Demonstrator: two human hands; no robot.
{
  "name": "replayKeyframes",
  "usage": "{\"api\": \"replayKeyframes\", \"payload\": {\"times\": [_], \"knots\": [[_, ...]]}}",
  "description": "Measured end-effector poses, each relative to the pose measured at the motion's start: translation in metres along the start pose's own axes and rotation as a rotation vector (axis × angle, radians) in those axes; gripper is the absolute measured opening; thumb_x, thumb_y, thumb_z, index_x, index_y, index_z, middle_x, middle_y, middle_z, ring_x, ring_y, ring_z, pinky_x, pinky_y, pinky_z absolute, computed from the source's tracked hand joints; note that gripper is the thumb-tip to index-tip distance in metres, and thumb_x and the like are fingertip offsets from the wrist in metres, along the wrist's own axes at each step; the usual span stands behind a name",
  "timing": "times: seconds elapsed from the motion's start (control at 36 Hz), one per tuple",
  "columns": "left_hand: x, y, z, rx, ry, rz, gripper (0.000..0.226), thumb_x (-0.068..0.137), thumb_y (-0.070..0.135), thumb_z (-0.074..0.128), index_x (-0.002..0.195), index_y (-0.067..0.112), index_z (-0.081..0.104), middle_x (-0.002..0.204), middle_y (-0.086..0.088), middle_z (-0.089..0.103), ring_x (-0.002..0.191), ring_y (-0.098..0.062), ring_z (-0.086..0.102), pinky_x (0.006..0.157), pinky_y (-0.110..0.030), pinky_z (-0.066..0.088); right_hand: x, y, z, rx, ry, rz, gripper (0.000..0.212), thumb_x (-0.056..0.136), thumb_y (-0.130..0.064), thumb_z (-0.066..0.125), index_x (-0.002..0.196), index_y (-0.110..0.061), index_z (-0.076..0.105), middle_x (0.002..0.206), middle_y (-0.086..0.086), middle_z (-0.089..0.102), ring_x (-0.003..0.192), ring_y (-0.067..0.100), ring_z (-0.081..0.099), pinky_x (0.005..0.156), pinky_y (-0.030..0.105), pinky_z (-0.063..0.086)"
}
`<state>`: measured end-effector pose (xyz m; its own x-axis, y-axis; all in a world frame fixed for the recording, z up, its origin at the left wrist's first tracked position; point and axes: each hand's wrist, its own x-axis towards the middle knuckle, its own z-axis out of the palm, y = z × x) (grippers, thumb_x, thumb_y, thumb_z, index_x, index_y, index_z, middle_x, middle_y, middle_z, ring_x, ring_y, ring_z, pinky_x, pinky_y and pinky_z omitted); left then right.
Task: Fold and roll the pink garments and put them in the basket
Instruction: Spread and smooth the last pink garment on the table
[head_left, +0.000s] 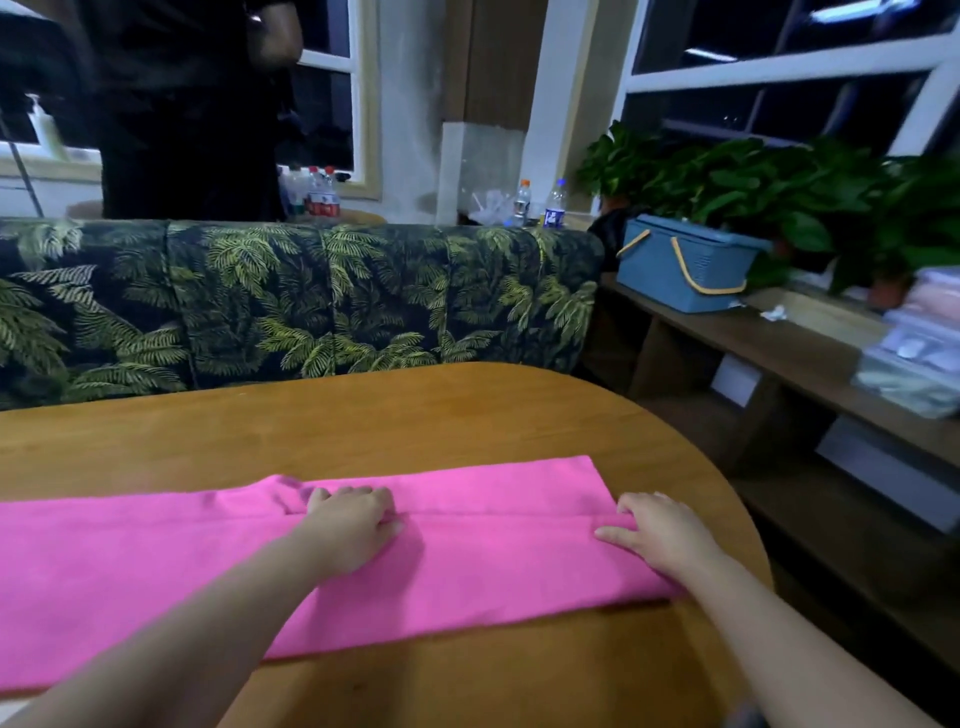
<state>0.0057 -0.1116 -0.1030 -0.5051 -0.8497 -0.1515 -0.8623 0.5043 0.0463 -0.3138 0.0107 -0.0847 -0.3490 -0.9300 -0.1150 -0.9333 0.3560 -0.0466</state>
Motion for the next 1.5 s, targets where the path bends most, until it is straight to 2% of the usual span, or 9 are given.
{"api": "replayKeyframes", "payload": {"times": [0.11,0.28,0.81,0.92,1.0,1.11,1.19,1.31,1.5], "knots": [[-0.002,-0.005,-0.013,-0.091,-0.038,0.062,0.032,0.101,0.043,0.037,0.074,0.026,0.038,0.095,0.006,0.054,0.098,-0.018,0.052,0.093,-0.035,0.034,0.001,0.003,-0.004,0.212,0.074,-0.012,0.017,0.096,-0.029,0.055,0.106,-0.016,0.058,0.111,0.001,0.059,0.106,0.018,0.055,0.083,0.025,0.037],[0.009,-0.026,-0.034,-0.395,0.07,0.076,0.023,0.1,0.033,0.044,0.08,0.022,0.049,0.074,0.007,0.055,0.068,-0.009,0.051,0.062,-0.024,0.037,0.025,-0.012,-0.029,0.418,0.213,0.027,0.028,0.101,-0.012,0.04,0.127,-0.01,0.052,0.128,0.005,0.05,0.117,0.018,0.049,0.098,0.027,0.037],[0.069,-0.043,0.011,-0.266,0.137,-0.152,0.033,0.094,0.053,0.047,0.092,0.021,0.057,0.089,-0.002,0.068,0.087,-0.024,0.063,0.077,-0.033,0.051,0.107,-0.032,0.023,0.155,0.25,0.255,0.029,0.1,-0.024,0.04,0.111,-0.002,0.055,0.114,0.014,0.064,0.107,0.028,0.06,0.082,0.031,0.045],[0.06,-0.038,0.01,-0.127,0.197,-0.187,0.04,0.091,0.062,0.044,0.092,0.023,0.052,0.091,-0.002,0.066,0.091,-0.026,0.064,0.066,-0.03,0.044,0.109,-0.034,0.024,0.179,0.233,0.291,0.025,0.099,-0.021,0.042,0.112,-0.003,0.053,0.114,0.013,0.063,0.105,0.03,0.06,0.075,0.03,0.043],[0.052,-0.051,0.007,-0.12,0.169,-0.122,0.036,0.09,0.064,0.043,0.099,0.029,0.046,0.086,0.007,0.057,0.097,-0.021,0.06,0.078,-0.033,0.038,0.107,-0.043,0.02,0.157,0.235,0.325,0.022,0.099,-0.015,0.042,0.117,-0.005,0.049,0.12,0.012,0.057,0.109,0.03,0.058,0.075,0.032,0.042],[0.025,-0.085,0.012,-0.208,0.365,-0.001,0.037,0.091,0.062,0.034,0.106,0.034,0.053,0.099,0.015,0.054,0.103,-0.013,0.052,0.085,-0.035,0.028,0.1,-0.059,0.012,-0.021,0.393,0.186,0.024,0.096,-0.005,0.043,0.118,-0.013,0.048,0.123,0.008,0.051,0.114,0.024,0.05,0.085,0.032,0.045],[0.001,-0.118,0.021,-0.354,0.549,0.087,0.034,0.09,0.062,0.034,0.095,0.036,0.056,0.089,0.011,0.057,0.088,-0.019,0.055,0.075,-0.038,0.04,0.092,-0.078,0.014,0.069,0.388,-0.003,0.015,0.093,-0.008,0.048,0.102,-0.018,0.056,0.11,0.002,0.056,0.107,0.022,0.052,0.084,0.032,0.042],[-0.02,-0.16,0.034,-0.386,0.506,0.119,0.012,0.092,0.051,0.052,0.088,0.04,0.052,0.086,0.013,0.059,0.078,-0.019,0.06,0.067,-0.035,0.044,0.079,-0.12,0.027,0.29,0.286,-0.237,0.013,0.092,-0.015,0.054,0.103,-0.019,0.06,0.107,-0.001,0.056,0.108,0.017,0.049,0.09,0.029,0.042],[-0.018,-0.208,0.049,-0.179,0.463,0.041,0.051,0.081,0.078,0.033,0.088,0.033,0.055,0.079,0.011,0.053,0.072,-0.023,0.057,0.066,-0.04,0.048,0.072,-0.161,0.048,0.266,0.25,-0.254,0.039,0.097,-0.039,0.044,0.132,-0.022,0.048,0.136,-0.003,0.048,0.128,0.018,0.039,0.106,0.032,0.031]]}}
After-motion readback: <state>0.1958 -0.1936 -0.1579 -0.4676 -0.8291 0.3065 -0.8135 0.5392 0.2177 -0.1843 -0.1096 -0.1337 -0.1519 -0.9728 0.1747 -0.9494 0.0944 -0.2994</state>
